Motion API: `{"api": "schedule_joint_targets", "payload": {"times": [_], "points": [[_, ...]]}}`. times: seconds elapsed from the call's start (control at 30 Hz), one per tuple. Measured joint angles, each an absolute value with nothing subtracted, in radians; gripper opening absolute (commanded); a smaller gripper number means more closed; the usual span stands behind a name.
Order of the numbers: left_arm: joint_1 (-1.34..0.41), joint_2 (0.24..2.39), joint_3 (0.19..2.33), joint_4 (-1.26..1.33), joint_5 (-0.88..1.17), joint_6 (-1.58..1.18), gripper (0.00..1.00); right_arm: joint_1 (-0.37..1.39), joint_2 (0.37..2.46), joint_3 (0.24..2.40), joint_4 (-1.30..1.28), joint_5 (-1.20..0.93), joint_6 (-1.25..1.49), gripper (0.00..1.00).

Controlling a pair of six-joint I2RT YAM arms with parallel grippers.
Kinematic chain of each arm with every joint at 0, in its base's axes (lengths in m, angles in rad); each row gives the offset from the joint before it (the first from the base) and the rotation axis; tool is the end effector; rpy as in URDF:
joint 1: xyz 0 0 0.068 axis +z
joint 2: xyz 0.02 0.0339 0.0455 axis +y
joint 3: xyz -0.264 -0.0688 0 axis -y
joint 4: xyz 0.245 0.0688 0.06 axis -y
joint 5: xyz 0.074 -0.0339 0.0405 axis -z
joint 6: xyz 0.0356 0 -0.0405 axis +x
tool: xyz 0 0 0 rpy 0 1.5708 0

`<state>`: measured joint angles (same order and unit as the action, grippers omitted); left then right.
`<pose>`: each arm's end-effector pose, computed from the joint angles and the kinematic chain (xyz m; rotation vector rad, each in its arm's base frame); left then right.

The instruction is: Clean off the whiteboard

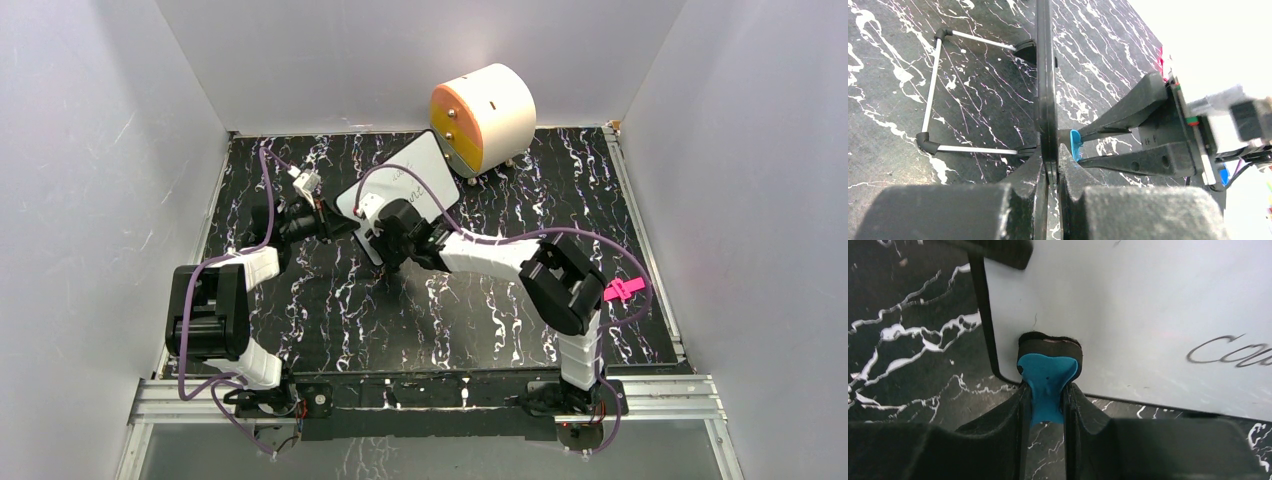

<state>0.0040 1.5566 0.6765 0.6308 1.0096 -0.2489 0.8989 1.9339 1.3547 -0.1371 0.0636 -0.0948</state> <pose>0.3088 -0.0289 0.2039 0.5043 1.7588 -1.0816 0.2721 0.3385 0.2045 -1.0713 2.0460 0.3438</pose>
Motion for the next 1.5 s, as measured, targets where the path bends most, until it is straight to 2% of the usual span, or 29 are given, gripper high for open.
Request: {"api": "schedule_joint_targets", "payload": {"times": [0.23,0.33,0.4,0.7,0.83,1.0,1.27,1.37,1.5], "points": [[-0.018,1.554,0.689,0.557,1.002,-0.202,0.46,0.894,1.826,1.338,-0.155,0.062,-0.059,0.17],[-0.03,1.554,0.703,0.505,0.99,-0.185,0.58,0.873,1.727,1.339,-0.141,0.058,-0.026,0.18],[-0.029,1.553,0.724,0.484,0.977,-0.178,0.62,0.854,1.669,1.339,-0.12,0.062,-0.002,0.18],[0.001,1.484,0.826,0.466,0.916,-0.184,0.66,0.781,1.544,1.294,-0.071,0.109,0.083,0.19],[0.001,1.492,0.915,0.427,0.854,-0.225,0.6,0.757,1.544,1.291,-0.079,0.117,0.112,0.19],[0.001,1.536,1.014,0.357,0.833,-0.272,0.6,0.74,1.544,1.291,-0.079,0.124,0.137,0.19],[0.0,1.68,1.197,0.164,0.827,-0.279,0.53,0.738,1.544,1.291,-0.079,0.125,0.155,0.19],[-0.002,1.7,1.221,0.127,0.839,-0.282,0.46,0.738,1.544,1.291,-0.079,0.125,0.159,0.19],[-0.009,1.7,1.228,0.103,0.864,-0.281,0.45,0.737,1.544,1.29,-0.079,0.127,0.161,0.2]]}}
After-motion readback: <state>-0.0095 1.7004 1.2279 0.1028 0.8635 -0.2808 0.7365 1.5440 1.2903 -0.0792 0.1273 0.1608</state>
